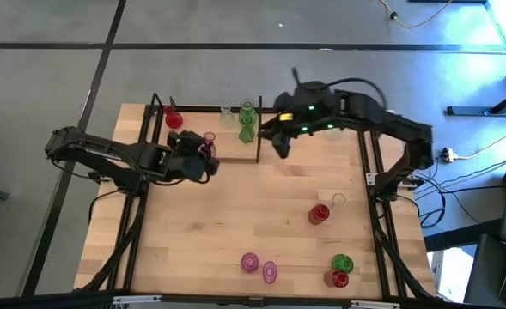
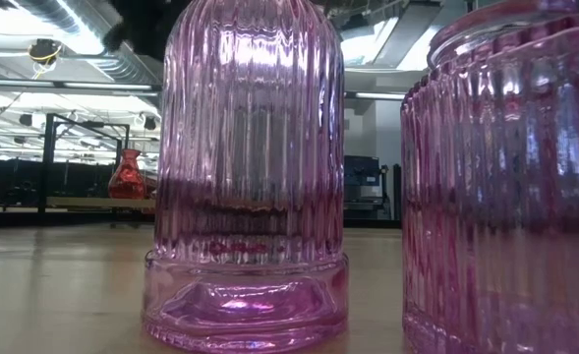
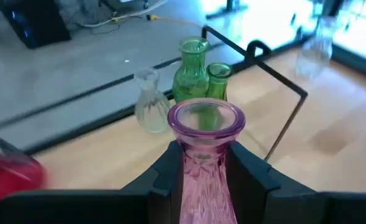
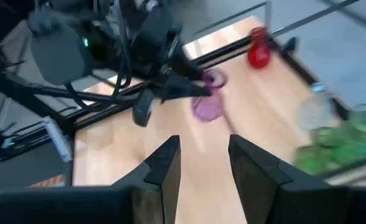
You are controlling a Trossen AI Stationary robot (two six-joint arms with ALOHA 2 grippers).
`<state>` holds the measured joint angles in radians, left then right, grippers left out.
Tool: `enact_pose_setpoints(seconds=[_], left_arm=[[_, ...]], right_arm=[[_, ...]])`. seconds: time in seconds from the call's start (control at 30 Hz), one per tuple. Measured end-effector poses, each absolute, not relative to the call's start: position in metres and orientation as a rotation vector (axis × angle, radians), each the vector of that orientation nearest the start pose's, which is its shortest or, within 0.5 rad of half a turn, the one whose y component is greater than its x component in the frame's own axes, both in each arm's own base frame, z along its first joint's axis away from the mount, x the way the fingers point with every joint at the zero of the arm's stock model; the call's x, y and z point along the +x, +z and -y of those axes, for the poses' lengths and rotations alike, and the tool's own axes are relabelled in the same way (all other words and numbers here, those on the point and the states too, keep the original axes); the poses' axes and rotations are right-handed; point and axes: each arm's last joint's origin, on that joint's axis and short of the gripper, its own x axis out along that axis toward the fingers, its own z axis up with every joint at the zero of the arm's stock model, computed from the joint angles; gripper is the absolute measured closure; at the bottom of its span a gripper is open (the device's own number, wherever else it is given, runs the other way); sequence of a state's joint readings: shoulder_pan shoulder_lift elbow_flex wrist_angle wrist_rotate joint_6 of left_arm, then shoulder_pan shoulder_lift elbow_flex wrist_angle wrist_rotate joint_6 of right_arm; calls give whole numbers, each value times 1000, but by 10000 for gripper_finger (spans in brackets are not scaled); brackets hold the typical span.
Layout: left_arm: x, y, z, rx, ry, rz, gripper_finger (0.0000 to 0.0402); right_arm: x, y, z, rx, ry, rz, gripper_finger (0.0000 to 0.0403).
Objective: Sort vases onto shelf
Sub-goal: Put the top purple vase on the shelf
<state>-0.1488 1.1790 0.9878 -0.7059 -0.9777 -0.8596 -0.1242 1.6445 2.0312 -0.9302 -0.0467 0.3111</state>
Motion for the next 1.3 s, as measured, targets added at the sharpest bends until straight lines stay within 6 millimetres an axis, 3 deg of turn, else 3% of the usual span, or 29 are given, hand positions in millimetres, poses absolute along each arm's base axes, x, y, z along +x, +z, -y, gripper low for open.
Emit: enact_pose_setpoints(seconds=[0.23, 0.37, 0.57, 0.73, 0.93, 1.3], left_arm=[[209, 249, 6, -377, 1147, -160, 313], [207, 239, -2, -344, 1244, -92, 313], [214, 235, -31, -461, 1348, 59, 313], [226, 233, -57, -426, 1363, 30, 313], [224, 230, -81, -382, 1449, -5, 313], [230, 209, -95, -262, 1467, -192, 313]], right_arm=[[286, 480, 36, 329, -217, -549, 276], [267, 488, 34, 327, -217, -551, 276], [253, 490, 32, 286, -211, -584, 276], [251, 489, 32, 257, -200, -604, 276], [248, 486, 31, 266, -178, -648, 276], [231, 493, 28, 267, -177, -635, 276]])
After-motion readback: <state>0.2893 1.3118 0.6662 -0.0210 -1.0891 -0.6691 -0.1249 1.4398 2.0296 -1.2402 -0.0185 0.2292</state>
